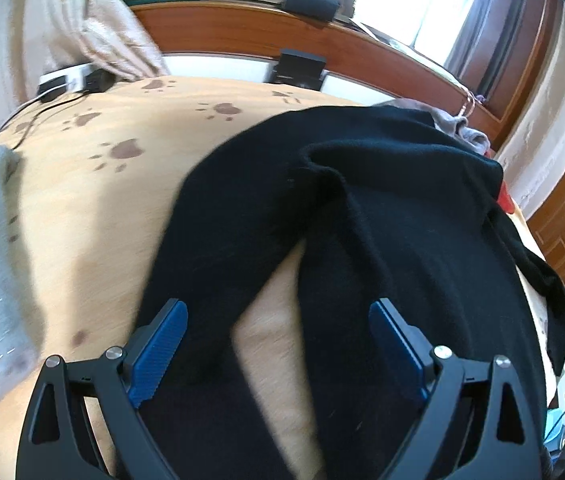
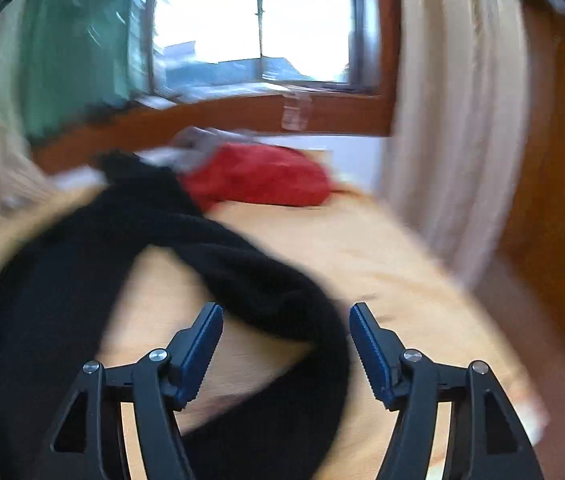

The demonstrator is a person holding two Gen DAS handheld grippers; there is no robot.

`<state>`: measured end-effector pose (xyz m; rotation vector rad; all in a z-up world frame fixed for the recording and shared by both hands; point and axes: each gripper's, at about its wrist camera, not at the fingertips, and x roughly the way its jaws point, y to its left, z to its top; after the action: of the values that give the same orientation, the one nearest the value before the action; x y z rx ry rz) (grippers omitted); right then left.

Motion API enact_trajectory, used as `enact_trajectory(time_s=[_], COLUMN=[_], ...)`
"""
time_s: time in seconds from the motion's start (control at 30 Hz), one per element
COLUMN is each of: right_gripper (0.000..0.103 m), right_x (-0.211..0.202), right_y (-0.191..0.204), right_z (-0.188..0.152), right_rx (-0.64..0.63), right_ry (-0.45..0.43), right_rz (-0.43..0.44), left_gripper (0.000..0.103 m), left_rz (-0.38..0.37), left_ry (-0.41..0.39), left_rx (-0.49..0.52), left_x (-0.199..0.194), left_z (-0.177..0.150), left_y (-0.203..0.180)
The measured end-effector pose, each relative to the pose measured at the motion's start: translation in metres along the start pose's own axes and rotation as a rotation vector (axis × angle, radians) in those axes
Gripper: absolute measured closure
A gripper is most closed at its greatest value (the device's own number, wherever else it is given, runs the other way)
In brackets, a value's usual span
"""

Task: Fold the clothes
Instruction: 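Press the black garment flat with both open grippers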

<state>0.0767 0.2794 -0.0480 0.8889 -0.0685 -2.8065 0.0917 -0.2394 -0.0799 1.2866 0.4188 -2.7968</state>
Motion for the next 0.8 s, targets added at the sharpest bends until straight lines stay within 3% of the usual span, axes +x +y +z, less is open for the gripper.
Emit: enact_trajectory(time_s=[0.17, 0.27, 0.37, 0.53, 0.63, 0.8], right_gripper=[0.035, 0.035, 0.035, 0.035, 0.035, 0.032], right_x=[0.002, 0.012, 0.020, 0.022, 0.026, 0.024], right_y=[0.030, 0.055, 0.077, 0.085, 0.084, 0.089], right_z=[-0.018, -0.031, -0.041, -0.057, -0.060, -0.064], right_rx=[0.073, 0.059, -0.005, -0.045, -0.049, -0.052], right_ry=[0.082, 0.156, 0.204, 0.258, 0.255, 0.247], right_rz=[0.410, 0.498, 0.474, 0.428, 0.432, 0.474], left_gripper=[0.008, 0.008, 0.008, 0.006, 0.003, 0.002], left_rz=[-0.069, -0.173, -0.213, -0.150, -0.159, -0.217], left_ry=[0.002, 0.031, 0.047, 0.105, 0.156, 0.123], left_rx=[-0.015, -0.030, -0.007, 0.035, 0.024, 0.148], left_x=[-0.026, -0.039, -0.048, -0.041, -0.035, -0.048], left_z=[-0.020, -0.035, -0.046, -0.060, -0.068, -0.075], left_y=[0.010, 0.009, 0.001, -0.012, -0.017, -0.048])
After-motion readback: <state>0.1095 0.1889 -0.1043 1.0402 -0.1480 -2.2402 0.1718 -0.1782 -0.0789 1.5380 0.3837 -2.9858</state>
